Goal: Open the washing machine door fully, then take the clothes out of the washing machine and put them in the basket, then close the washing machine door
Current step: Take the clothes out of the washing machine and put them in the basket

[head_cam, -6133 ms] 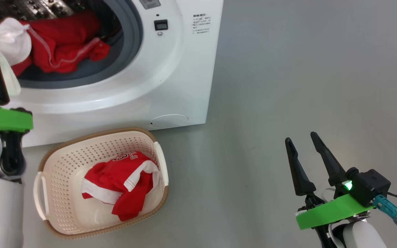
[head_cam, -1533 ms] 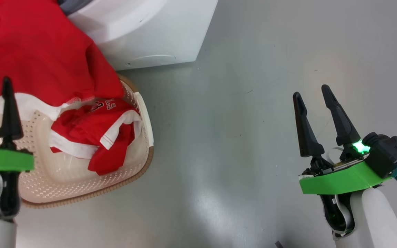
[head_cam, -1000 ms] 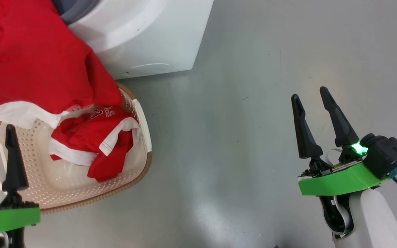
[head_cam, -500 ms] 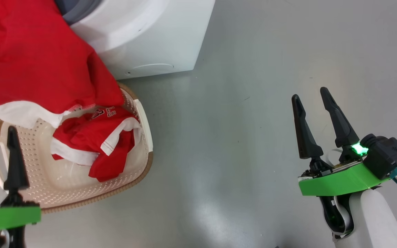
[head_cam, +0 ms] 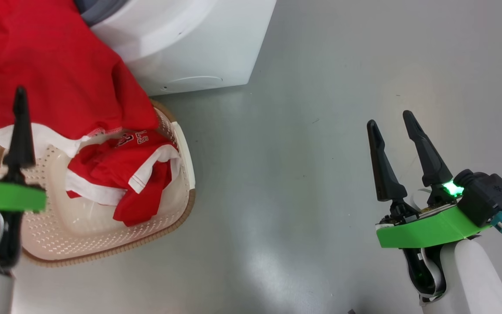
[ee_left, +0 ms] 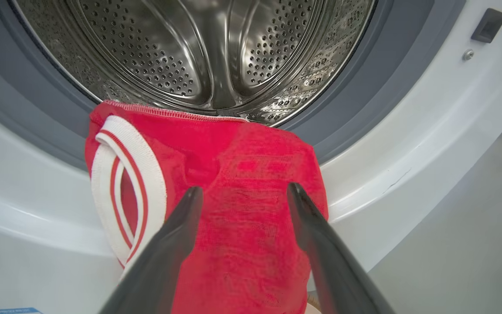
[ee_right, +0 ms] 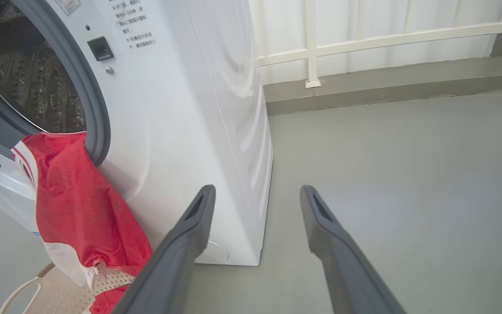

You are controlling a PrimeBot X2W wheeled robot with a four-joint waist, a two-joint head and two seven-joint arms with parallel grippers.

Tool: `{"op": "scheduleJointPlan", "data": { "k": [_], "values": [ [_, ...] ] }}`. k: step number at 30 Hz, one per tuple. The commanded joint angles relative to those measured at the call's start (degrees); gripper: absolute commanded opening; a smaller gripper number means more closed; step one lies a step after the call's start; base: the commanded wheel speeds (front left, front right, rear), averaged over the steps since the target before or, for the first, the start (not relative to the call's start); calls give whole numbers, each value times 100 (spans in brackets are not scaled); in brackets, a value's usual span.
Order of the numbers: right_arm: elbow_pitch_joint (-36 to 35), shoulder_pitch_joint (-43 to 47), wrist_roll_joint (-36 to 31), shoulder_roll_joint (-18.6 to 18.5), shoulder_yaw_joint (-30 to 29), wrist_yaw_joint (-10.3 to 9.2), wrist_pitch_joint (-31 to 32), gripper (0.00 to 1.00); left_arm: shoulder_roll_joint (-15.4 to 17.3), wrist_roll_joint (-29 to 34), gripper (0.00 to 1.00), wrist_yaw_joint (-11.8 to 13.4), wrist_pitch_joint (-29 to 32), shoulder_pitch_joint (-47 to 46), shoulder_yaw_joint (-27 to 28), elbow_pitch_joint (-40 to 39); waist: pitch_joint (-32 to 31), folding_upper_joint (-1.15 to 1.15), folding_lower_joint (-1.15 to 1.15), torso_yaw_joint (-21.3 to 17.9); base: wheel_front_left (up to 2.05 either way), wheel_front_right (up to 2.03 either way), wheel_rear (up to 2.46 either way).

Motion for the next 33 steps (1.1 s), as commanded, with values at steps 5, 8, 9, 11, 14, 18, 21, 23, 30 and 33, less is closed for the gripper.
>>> {"op": "scheduleJointPlan", "data": {
  "k": [5,8,9,11,14,18,21,23,30,33],
  "values": [
    [-145,101,16,23,81,9,-27,100,503,95,100,-18,225,-790,-102,296,48,0,0,-11,0,0,0],
    [-145,76,14,23,74,9,-27,100,639,145,100,-18,361,-1175,-305,455,79,0,0,-6,0,0,0],
    [-149,58,14,23,63,9,-27,100,718,186,100,-18,478,-1425,-450,579,95,0,0,7,0,0,0],
    [-153,46,12,23,51,9,-27,100,795,274,100,-18,641,-1683,-583,733,102,0,0,30,0,0,0],
    [-157,44,8,23,40,9,-27,100,844,392,100,-18,857,-1952,-715,891,100,0,0,59,0,0,0],
    [-195,-3,1,23,49,9,-27,100,951,628,100,-18,1374,-2531,-1084,1052,172,0,0,106,0,0,0],
    [-205,-45,13,23,67,9,-27,100,1087,761,100,-18,1748,-2904,-1455,1138,203,0,0,115,0,0,0],
    [-208,-67,27,23,77,9,-27,100,1161,818,100,-18,1969,-3136,-1702,1203,217,0,0,120,0,0,0],
    [-195,-134,85,23,140,9,-27,100,1288,855,100,-18,2286,-3845,-2251,1565,271,0,0,90,0,0,0],
    [-196,-141,118,23,169,9,-27,100,1307,838,100,-18,2282,-4052,-2381,1878,284,0,0,51,0,0,0]
  ]
}}
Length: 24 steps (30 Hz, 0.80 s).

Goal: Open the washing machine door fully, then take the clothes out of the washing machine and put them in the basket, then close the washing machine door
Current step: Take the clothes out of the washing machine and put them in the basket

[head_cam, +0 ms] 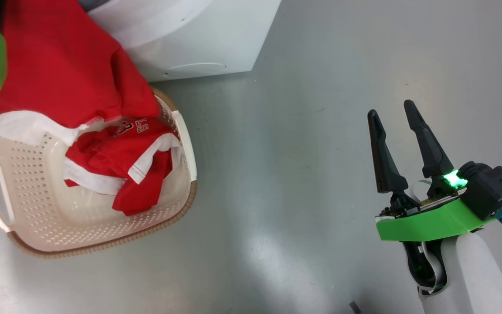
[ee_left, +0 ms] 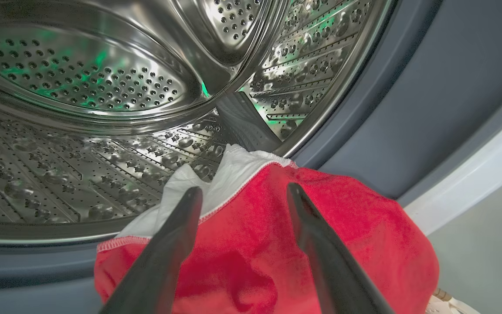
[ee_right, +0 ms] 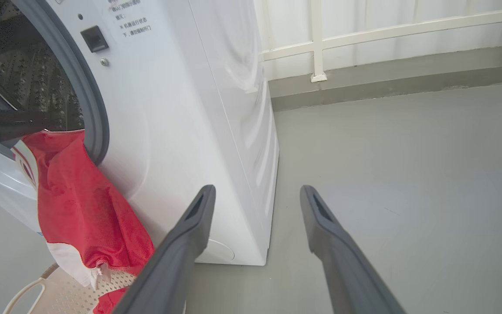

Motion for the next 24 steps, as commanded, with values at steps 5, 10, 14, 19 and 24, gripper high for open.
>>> {"op": "scheduleJointPlan", "data": {
  "k": [5,10,14,19,24],
  "values": [
    [-145,15,27,26,153,9,-27,100,276,-98,100,-16,-135,-455,-57,493,36,0,0,-68,0,0,0],
    [-159,10,40,26,176,9,-27,100,289,-301,100,-16,-275,-754,-290,1053,47,0,0,-134,0,0,0],
    [-156,31,40,26,185,9,-27,100,288,-559,100,-16,-276,-943,-573,1399,40,0,0,-161,0,0,0],
    [-134,43,47,26,212,9,-27,100,321,-902,100,-16,-324,-1089,-990,1693,12,0,0,-197,0,0,0],
    [-129,54,87,26,259,9,-27,100,391,-1236,100,-17,-414,-1169,-1360,1957,-11,0,0,-251,0,0,0]
  ]
}}
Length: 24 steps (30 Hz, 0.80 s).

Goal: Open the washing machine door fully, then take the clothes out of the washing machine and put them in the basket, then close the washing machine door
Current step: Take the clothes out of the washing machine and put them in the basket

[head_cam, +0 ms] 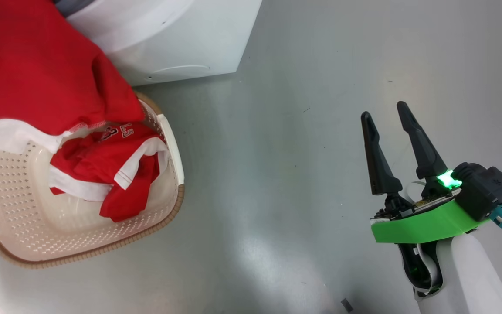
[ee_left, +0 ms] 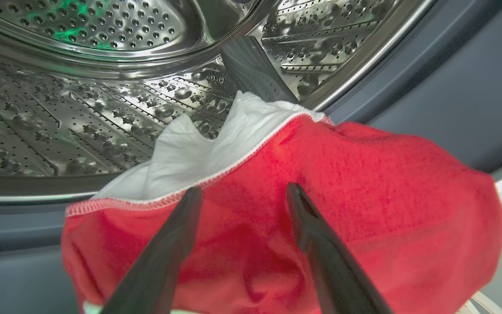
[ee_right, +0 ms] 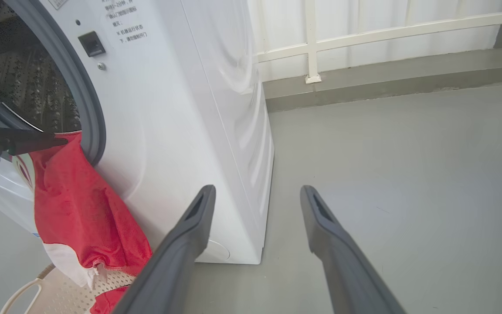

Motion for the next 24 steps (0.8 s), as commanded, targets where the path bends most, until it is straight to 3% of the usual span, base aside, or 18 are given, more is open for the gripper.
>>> {"op": "scheduleJointPlan", "data": {
  "k": [1,24],
  "values": [
    [-126,53,32,25,137,9,-27,100,308,-42,100,-17,-43,-192,102,-42,-7,0,0,-9,0,0,0],
    [-177,150,52,25,232,9,-27,100,347,-864,100,-17,-563,-579,-1011,812,-16,0,0,-218,0,0,0]
  ]
}}
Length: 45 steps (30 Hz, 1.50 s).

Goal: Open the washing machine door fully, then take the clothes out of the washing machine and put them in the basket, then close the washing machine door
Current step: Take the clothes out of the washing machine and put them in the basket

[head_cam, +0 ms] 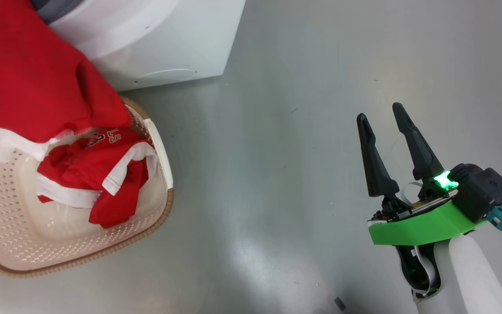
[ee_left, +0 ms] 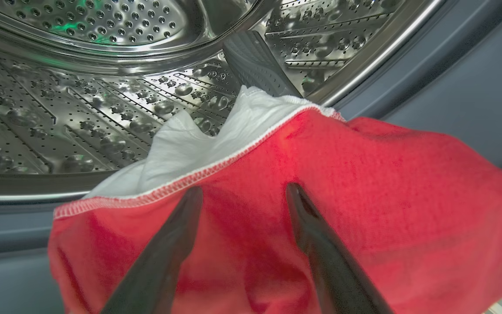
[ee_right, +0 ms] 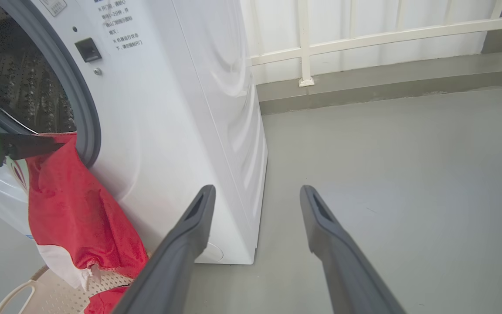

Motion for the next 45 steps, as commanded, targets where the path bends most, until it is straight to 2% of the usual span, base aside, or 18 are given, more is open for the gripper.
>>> {"op": "scheduleJointPlan", "data": {
  "k": [1,8,10,11,12,14,15,16,18,20,27,34,35,36,38,40,41,45],
  "values": [
    [-158,134,46,25,152,9,-27,100,279,-80,100,-17,-62,-212,54,15,16,0,0,-22,0,0,0],
    [-176,129,57,25,150,9,-27,100,311,-282,100,-17,-129,-264,-178,154,56,0,0,-80,0,0,0],
    [-181,128,58,25,147,9,-27,100,316,-343,78,-17,-139,-270,-239,186,62,0,0,-88,0,0,0],
    [-183,129,59,25,144,9,-27,100,318,-368,51,-17,-146,-278,-271,199,64,0,0,-90,0,0,0],
    [-185,129,60,25,141,9,-27,100,320,-391,41,-17,-155,-287,-304,209,67,0,0,-92,0,0,0],
    [-183,129,62,25,136,9,-27,100,319,-442,29,-17,-175,-302,-365,223,66,0,0,-93,0,0,0],
    [-182,128,62,25,135,9,-27,100,319,-467,18,-17,-185,-307,-396,229,65,0,0,-93,0,0,0],
    [-183,126,62,25,134,9,-27,100,318,-491,12,-17,-197,-314,-427,233,64,0,0,-94,0,0,0],
    [-186,125,61,25,129,9,-27,100,313,-534,11,-17,-229,-326,-489,241,58,0,0,-89,0,0,0],
    [-188,127,57,25,120,9,-27,100,294,-607,0,-17,-297,-347,-569,237,46,0,0,-75,0,0,0],
    [-176,132,46,25,75,9,-27,100,235,-895,0,-17,-575,-341,-584,173,-2,0,0,-18,0,0,0],
    [-148,158,1,25,6,9,-27,100,134,-1585,0,-17,-992,-119,-343,-51,-109,0,0,111,0,0,0],
    [-143,161,-8,25,-5,9,-27,100,120,-1707,5,-17,-1067,-71,-285,-91,-127,0,0,132,0,0,0],
    [-136,170,-22,25,-22,9,-27,100,95,-1831,16,-17,-1132,-10,-232,-138,-155,0,0,160,0,0,0],
    [-131,180,-45,25,-35,9,-27,100,103,-1937,46,-17,-1264,85,-213,-215,-195,0,0,194,0,0,0],
    [-127,205,-68,25,-57,9,-27,100,80,-2128,93,-17,-1389,221,-110,-311,-251,0,0,231,0,0,0],
    [-125,218,-80,25,-70,9,-27,100,75,-2194,100,-17,-1434,288,-74,-353,-276,0,0,249,0,0,0],
    [-112,265,-136,25,-95,9,-27,100,69,-2414,100,-17,-1542,603,80,-591,-375,0,0,311,0,0,0]
  ]
}}
